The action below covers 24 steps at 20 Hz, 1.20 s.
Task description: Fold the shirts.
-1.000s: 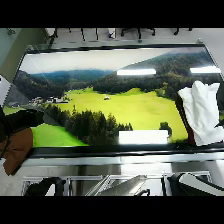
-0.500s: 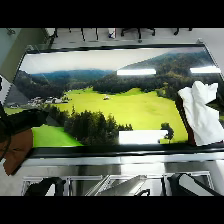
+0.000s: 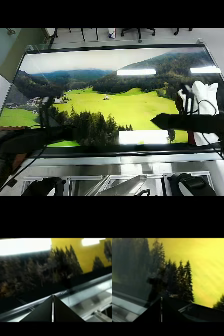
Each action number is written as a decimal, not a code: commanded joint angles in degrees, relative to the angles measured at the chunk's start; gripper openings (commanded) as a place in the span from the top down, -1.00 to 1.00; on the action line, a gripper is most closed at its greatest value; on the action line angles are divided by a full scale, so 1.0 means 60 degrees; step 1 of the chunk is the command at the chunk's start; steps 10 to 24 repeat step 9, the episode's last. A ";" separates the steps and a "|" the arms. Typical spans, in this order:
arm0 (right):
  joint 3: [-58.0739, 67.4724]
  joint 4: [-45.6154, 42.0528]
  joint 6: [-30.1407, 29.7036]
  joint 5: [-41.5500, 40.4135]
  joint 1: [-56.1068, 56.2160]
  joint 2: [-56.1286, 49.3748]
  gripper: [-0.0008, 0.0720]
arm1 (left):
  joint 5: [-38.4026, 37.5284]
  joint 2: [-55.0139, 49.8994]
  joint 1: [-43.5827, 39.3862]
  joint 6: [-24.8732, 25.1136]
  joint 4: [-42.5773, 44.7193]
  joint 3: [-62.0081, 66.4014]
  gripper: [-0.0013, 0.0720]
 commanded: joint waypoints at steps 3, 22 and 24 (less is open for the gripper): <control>-0.0809 -0.0051 0.0222 0.0572 0.1279 0.0379 0.90 | -0.0838 -0.0973 -0.1446 -0.0251 -0.0062 -0.0412 0.92; -0.0809 -0.0055 0.0222 0.0576 0.1279 0.0379 0.90 | -0.1209 -0.1687 -0.1534 -0.0229 -0.0055 -0.0412 0.93; -0.0809 -0.0055 0.0222 0.0576 0.1279 0.0379 0.90 | -0.1209 -0.1687 -0.1534 -0.0229 -0.0055 -0.0412 0.93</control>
